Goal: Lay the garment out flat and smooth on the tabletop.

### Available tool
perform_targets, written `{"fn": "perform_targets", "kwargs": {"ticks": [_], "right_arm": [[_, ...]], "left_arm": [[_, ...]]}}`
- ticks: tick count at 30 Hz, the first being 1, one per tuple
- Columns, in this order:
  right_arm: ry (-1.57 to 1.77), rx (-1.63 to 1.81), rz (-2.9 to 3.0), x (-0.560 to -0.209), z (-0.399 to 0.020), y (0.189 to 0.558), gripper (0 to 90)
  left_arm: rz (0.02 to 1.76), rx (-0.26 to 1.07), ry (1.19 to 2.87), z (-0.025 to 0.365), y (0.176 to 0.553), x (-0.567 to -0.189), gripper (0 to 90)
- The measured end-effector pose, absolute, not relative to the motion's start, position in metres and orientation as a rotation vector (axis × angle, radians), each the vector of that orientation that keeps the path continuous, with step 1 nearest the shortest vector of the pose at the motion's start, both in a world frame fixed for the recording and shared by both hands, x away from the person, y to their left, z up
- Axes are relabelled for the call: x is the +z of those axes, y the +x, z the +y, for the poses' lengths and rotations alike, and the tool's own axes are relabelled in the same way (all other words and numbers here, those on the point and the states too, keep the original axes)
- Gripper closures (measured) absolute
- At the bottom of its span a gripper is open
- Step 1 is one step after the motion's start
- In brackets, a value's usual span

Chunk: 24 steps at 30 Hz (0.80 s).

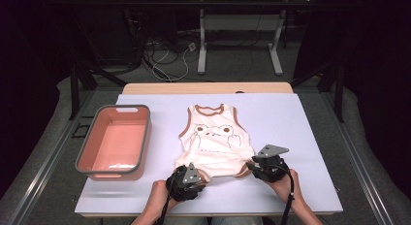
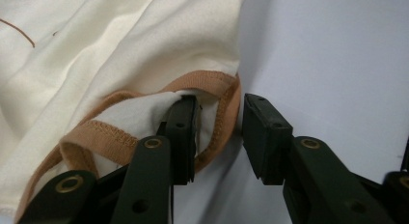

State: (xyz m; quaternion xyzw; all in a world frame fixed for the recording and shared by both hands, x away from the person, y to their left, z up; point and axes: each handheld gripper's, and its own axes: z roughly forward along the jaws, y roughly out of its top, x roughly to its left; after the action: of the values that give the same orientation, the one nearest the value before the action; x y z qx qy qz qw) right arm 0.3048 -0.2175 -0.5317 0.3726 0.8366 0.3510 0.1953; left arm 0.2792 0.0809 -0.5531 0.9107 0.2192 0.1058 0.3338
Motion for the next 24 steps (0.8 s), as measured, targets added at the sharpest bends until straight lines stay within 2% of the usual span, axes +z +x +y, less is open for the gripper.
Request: {"fn": "perform_targets", "kwargs": {"ticks": [5, 8, 11, 13, 17, 20, 24], "right_arm": [[0.977, 0.997, 2.376, -0.525, -0.209, 0.294, 62.8], [0.919, 1.021, 2.416, -0.524, -0.204, 0.289, 60.7], [0.856, 0.989, 2.488, -0.529, -0.195, 0.288, 54.4], [0.838, 0.951, 2.516, -0.535, -0.190, 0.288, 54.1], [0.808, 0.880, 2.521, -0.546, -0.183, 0.293, 66.5], [0.809, 0.873, 2.508, -0.549, -0.182, 0.299, 81.3], [0.807, 0.876, 2.480, -0.546, -0.182, 0.302, 84.8]], "left_arm": [[0.588, 0.276, 2.355, 0.081, 0.282, -0.555, 76.5], [0.603, 0.278, 2.342, 0.081, 0.283, -0.556, 79.3], [0.615, 0.266, 2.335, 0.082, 0.284, -0.556, 80.3], [0.619, 0.265, 2.335, 0.082, 0.284, -0.556, 80.4], [0.605, 0.267, 2.343, 0.082, 0.285, -0.556, 81.3], [0.591, 0.278, 2.353, 0.081, 0.284, -0.555, 84.2], [0.605, 0.265, 2.329, 0.083, 0.285, -0.552, 86.8]]}}
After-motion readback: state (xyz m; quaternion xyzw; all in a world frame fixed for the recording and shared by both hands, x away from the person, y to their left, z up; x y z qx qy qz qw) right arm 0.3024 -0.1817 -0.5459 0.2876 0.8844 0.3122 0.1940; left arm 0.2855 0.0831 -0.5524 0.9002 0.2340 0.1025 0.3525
